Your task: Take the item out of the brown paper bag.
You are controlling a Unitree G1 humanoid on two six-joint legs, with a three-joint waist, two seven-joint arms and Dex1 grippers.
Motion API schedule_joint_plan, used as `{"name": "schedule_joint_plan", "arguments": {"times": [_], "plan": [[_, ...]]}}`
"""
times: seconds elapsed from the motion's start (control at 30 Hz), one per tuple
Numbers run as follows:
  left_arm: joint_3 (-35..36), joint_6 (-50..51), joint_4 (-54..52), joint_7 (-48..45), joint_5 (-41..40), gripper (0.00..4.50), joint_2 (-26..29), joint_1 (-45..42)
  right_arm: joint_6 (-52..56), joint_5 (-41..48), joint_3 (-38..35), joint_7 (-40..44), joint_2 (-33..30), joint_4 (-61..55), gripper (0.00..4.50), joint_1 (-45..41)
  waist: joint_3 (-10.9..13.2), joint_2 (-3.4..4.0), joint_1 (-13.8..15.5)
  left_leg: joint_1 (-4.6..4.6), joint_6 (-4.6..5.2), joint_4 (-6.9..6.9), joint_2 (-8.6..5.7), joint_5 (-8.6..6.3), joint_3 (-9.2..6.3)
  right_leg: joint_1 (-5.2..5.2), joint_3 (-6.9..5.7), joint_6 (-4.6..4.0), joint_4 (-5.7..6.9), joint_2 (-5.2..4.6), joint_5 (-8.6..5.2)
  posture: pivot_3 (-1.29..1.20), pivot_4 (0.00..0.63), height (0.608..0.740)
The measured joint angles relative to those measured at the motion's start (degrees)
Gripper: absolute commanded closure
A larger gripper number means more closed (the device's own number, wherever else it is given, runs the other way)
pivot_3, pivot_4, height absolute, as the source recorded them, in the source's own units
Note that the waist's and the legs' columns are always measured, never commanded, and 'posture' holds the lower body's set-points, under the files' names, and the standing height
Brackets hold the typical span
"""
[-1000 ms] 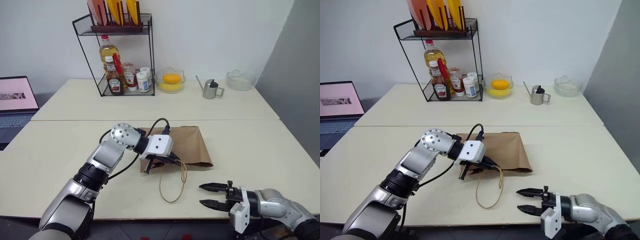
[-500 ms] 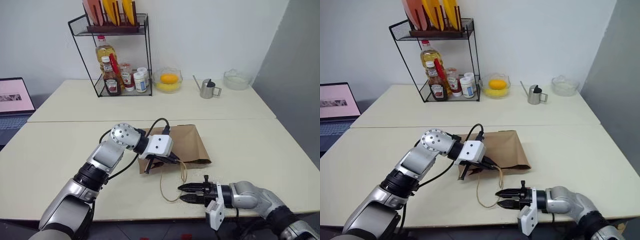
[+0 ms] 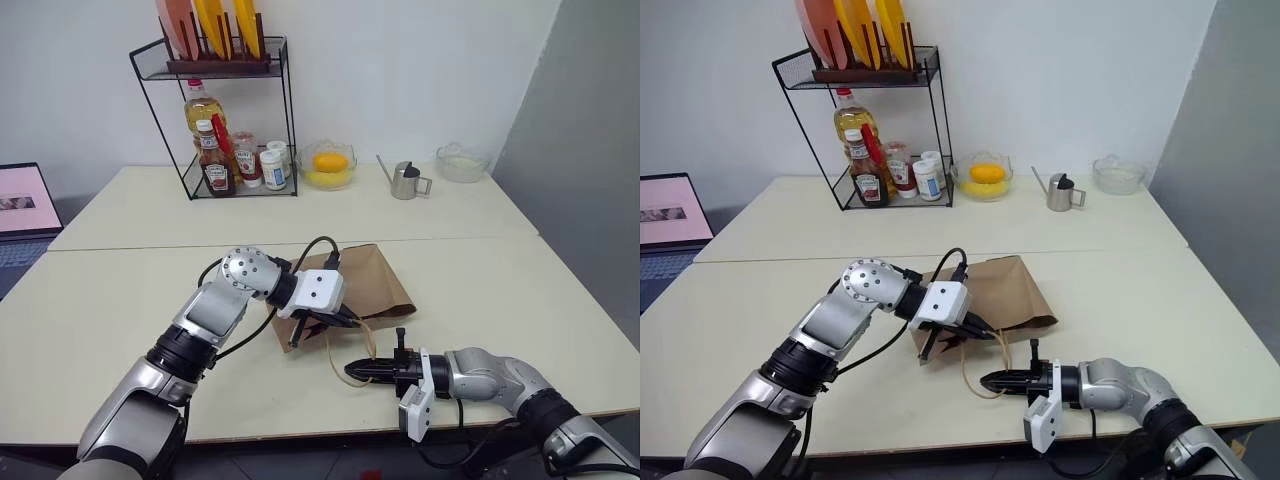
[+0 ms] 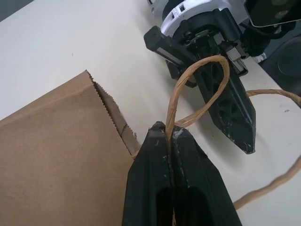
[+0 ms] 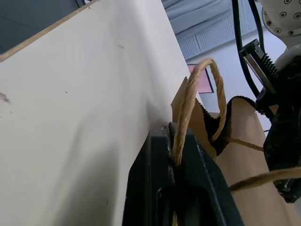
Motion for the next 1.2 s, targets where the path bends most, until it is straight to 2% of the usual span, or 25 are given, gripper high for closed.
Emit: {"name": "schedule_joint_plan", "arguments": {"times": [0.1, 0.27, 0.37, 0.57, 0.67, 0.73, 0.83, 1.03, 1.13, 1.2], "plan": [[0.84, 4.07, 0.78, 1.17, -0.89, 4.50, -0.81, -1.56, 0.56, 1.24, 0.04, 0.49, -0.03, 0.11, 4.47, 0.44, 0.03, -0.05, 0.04, -0.01, 0.00, 0.00, 0.00, 0.00, -0.05, 0.00, -0.03, 0.00, 0.00, 0.00, 0.00, 0.00, 0.150, 0.740], [7.91, 15.30, 10.37, 9.54, -3.32, 4.50, -5.47, -14.74, 3.89, 5.14, 0.51, 4.33, 1.00, 0.10, 4.47, 1.28, 0.10, -0.49, -0.17, 0.08, 0.02, 0.00, -0.01, -0.01, -0.31, 0.18, -0.07, 0.02, -0.04, 0.10, -0.01, 0.00, 0.150, 0.740], [11.57, 17.48, 13.91, 12.47, -3.84, 4.50, -5.67, -19.93, 5.79, 6.59, 0.56, 6.16, 2.14, 0.08, 4.47, 1.74, 0.08, -0.51, -0.60, 0.73, 0.01, -0.39, 0.00, -0.01, -0.32, 0.62, 0.03, 0.03, -0.09, 0.14, -0.16, 0.00, 0.150, 0.740], [12.93, 13.72, 23.22, 16.44, -1.86, 4.50, -5.26, -22.00, 8.62, 8.76, 0.62, 9.37, 3.59, -0.59, 4.47, 1.91, 0.06, -0.56, -0.69, 0.94, -0.01, -0.78, 0.08, 0.01, -0.53, 0.61, -0.01, 0.06, -0.06, 0.29, -0.22, 0.00, 0.150, 0.740], [13.65, 11.34, 27.09, 18.31, -0.94, 4.50, -5.27, -23.71, 13.13, 12.33, 0.52, 13.79, 4.33, -2.74, 4.47, 2.87, 0.09, -0.61, -0.67, 0.87, -0.01, -0.78, 0.09, 0.01, -0.59, 0.57, -0.05, 0.06, -0.06, 0.31, -0.22, 0.00, 0.150, 0.740], [14.47, 10.45, 28.21, 18.71, -0.95, 4.50, -5.37, -25.25, 20.57, 16.55, 0.44, 19.34, 5.39, -6.19, 4.47, 4.17, 0.09, -0.61, -0.61, 0.80, -0.02, -0.78, 0.09, 0.01, -0.61, 0.55, -0.06, 0.06, -0.05, 0.31, -0.22, 0.00, 0.150, 0.740], [15.20, 10.59, 27.12, 17.33, -1.62, 4.50, -5.60, -26.10, 33.43, 22.76, 0.24, 27.22, 6.56, -12.42, 3.85, 6.47, 0.22, -0.40, -0.15, 0.64, -0.03, -0.78, 0.07, 0.01, -0.59, 0.49, -0.06, 0.01, -0.09, 0.30, -0.26, 0.00, 0.150, 0.740], [15.17, 13.53, 22.11, 14.34, -3.28, 4.50, -5.35, -23.07, 58.48, 36.91, -3.55, 38.83, 0.90, -30.54, 1.83, 11.46, 0.44, -0.03, 1.12, -0.17, -0.06, -0.65, -0.03, -0.01, -0.55, 0.09, -0.15, 0.07, -0.38, 0.15, -0.47, 0.00, 0.150, 0.740], [15.23, 15.61, 18.90, 13.58, -3.68, 4.50, -4.72, -20.22, 72.92, 44.87, -10.15, 40.34, -4.19, -43.16, 1.83, 13.08, 0.51, 0.09, 1.58, -1.15, -0.07, -0.07, -0.05, 0.00, -0.56, -0.51, -0.31, 0.07, -0.28, 0.13, -0.47, 0.00, 0.150, 0.740], [15.22, 16.67, 17.57, 13.63, -4.20, 4.50, -4.76, -19.33, 77.05, 46.81, -13.00, 40.45, -6.46, -48.78, 1.83, 13.09, 0.52, 0.10, 1.67, -1.37, -0.06, 0.10, -0.05, 0.00, -0.55, -0.52, -0.39, 0.06, -0.36, 0.12, -0.51, 0.00, 0.150, 0.740]]}}
